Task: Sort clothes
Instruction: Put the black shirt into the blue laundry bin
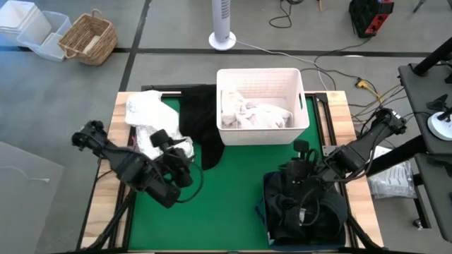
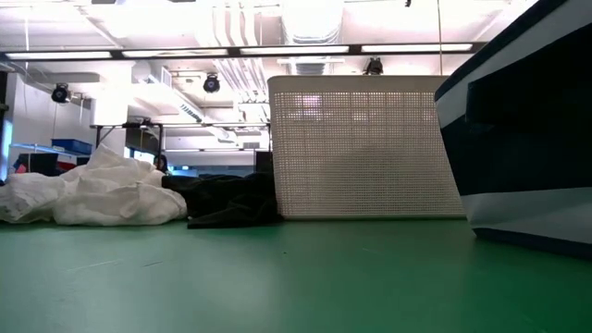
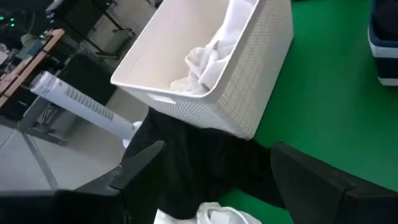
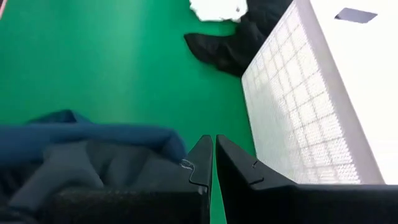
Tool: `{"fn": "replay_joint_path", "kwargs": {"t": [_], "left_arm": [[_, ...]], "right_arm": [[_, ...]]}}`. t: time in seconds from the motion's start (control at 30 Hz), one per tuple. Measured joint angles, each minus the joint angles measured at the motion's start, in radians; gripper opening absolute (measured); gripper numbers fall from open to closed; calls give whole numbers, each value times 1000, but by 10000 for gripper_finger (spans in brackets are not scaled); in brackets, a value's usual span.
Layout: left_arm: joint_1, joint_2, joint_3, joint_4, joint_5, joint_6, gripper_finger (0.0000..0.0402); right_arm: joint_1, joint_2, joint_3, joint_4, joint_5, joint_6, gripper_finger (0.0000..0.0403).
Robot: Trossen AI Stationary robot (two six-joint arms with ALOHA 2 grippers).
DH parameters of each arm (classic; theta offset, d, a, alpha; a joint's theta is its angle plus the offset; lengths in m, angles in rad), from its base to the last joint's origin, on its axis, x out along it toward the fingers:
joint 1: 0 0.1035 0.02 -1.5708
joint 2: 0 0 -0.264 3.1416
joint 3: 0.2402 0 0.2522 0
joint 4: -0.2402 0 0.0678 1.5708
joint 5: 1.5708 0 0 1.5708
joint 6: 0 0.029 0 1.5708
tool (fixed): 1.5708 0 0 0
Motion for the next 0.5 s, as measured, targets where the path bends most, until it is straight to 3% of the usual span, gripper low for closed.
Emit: {"fn": "replay_joint_path", "kwargs": {"t": [0.23,0.5], "left_arm": [[-118,-150,-301,104,-124,-209,262],[-204,-218,-561,290,-311,-339,262]], "right_arm": [[-80,88,127,16,-12,-121,12],[-210,287,364,13,-173,-303,12]]}}
